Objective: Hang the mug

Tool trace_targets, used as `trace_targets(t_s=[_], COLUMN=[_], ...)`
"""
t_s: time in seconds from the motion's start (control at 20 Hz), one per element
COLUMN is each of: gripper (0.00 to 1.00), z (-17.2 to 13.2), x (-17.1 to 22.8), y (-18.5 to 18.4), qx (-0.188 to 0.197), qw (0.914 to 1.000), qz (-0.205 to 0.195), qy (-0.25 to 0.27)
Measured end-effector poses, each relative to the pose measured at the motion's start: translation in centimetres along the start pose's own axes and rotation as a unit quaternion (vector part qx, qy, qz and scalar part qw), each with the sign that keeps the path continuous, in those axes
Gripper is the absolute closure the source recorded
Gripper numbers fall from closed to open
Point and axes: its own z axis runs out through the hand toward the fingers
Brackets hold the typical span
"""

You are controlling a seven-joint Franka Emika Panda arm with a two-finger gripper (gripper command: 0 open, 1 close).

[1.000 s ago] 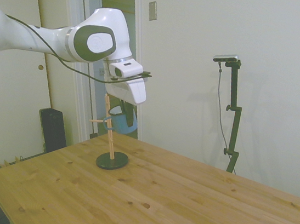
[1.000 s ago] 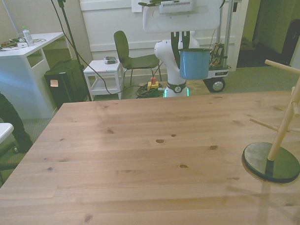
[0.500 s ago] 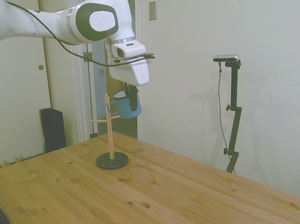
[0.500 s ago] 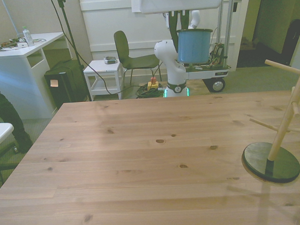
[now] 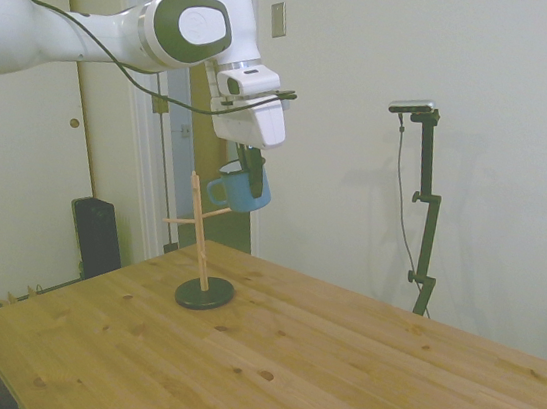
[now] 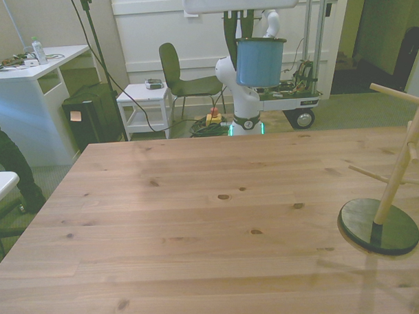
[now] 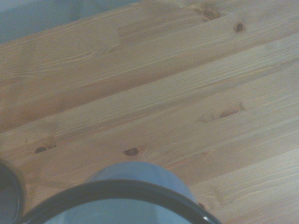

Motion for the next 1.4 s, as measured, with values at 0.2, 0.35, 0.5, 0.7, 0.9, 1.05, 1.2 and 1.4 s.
trace_targets(t_s=[0.2, 0.35, 0.5, 0.7, 0.9, 1.05, 1.2, 1.4], gripper=[1.0, 1.0, 1.0, 1.0, 1.0, 1.0, 1.0, 1.0], z=[-0.2, -0.5, -1.2, -2.1, -2.1, -1.8, -1.8, -1.5], x=[0.8, 0.8, 0.3, -0.7, -1.4, -2.0, -2.8, -3.6], y=[0.5, 0.6, 0.5, 0.0, -1.0, -2.2, -3.3, -4.5], qx=[0.001, 0.002, 0.004, 0.01, 0.009, 0.009, 0.01, 0.005], qw=[1.0, 1.0, 1.0, 0.9999, 0.9999, 0.9999, 0.9999, 0.9999], qz=[0.008, 0.009, 0.004, -0.005, -0.008, -0.01, -0.009, -0.01], qy=[0.003, 0.003, 0.003, 0.005, 0.003, 0.004, 0.006, 0.009])
